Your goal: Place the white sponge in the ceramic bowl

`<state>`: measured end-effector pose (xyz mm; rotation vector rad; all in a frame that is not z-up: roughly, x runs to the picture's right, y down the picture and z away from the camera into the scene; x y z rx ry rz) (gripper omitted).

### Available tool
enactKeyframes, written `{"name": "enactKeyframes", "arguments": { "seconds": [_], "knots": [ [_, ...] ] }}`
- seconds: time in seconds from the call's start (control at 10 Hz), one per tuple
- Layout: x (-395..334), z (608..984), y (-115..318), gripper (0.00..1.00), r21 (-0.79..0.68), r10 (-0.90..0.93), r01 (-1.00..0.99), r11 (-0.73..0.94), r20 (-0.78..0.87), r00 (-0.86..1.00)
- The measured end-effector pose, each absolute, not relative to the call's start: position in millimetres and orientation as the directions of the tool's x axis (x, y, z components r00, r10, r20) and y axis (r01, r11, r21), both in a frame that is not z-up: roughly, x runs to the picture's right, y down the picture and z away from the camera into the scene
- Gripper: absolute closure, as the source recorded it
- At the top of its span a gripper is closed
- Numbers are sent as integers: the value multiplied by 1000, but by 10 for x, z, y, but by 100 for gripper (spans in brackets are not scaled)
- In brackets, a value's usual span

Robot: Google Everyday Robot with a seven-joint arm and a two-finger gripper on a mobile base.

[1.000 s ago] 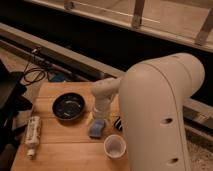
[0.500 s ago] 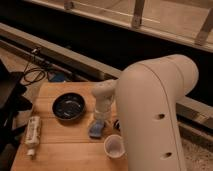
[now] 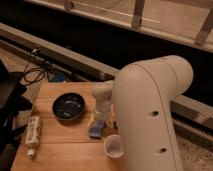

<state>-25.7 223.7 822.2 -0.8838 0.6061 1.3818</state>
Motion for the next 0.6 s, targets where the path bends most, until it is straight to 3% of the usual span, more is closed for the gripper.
{"name": "enactKeyframes", "arguments": {
  "seconds": [0.3,0.6],
  "knots": [
    [-244,8243,2243,21,-169,566,-985,-31,-815,122],
    [-241,8255,2234,40,-163,561,-986,-28,-819,119]
  ]
}}
